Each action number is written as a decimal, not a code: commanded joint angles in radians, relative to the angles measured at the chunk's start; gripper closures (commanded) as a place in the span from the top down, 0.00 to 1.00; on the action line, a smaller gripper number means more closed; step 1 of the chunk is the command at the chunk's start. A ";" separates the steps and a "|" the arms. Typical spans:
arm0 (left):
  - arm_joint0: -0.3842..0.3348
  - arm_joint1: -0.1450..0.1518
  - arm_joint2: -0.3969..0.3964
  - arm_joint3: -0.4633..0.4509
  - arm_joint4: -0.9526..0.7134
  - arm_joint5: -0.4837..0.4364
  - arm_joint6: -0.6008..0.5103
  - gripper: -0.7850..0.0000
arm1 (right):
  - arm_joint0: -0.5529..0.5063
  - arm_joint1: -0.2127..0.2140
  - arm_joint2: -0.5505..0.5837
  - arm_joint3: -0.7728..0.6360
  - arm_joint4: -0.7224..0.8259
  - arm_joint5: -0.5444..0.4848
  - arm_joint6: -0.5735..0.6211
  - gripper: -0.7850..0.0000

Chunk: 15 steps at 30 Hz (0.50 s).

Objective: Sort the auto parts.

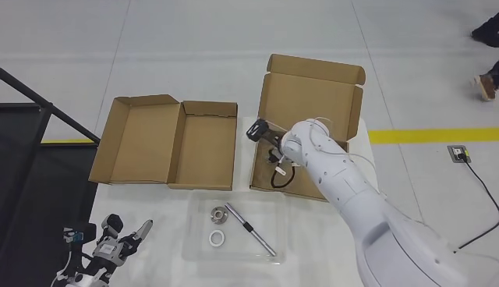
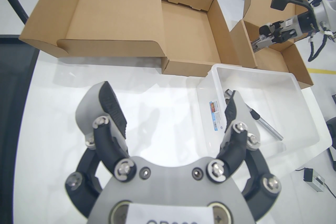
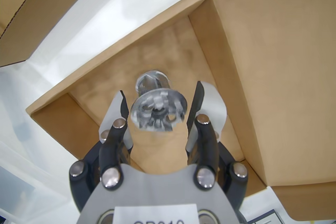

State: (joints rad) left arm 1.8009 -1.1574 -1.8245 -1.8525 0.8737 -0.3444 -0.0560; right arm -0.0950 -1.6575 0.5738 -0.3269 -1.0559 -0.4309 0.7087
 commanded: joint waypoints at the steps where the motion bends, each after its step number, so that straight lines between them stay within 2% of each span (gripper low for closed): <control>1: 0.000 0.000 0.000 0.000 0.000 0.000 0.000 1.00 | -0.003 0.003 0.002 -0.011 -0.004 -0.009 0.010 0.66; 7: 0.000 0.000 0.000 0.000 0.000 0.000 0.000 1.00 | -0.013 0.011 0.017 -0.035 -0.003 -0.003 0.039 0.73; 15: 0.000 0.000 0.000 0.000 0.000 0.000 0.000 1.00 | -0.031 0.043 0.042 -0.101 -0.035 -0.040 -0.033 0.74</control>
State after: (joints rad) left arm 1.8009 -1.1574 -1.8245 -1.8525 0.8737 -0.3444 -0.0560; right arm -0.1226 -1.6202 0.6121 -0.4167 -1.0854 -0.4616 0.6905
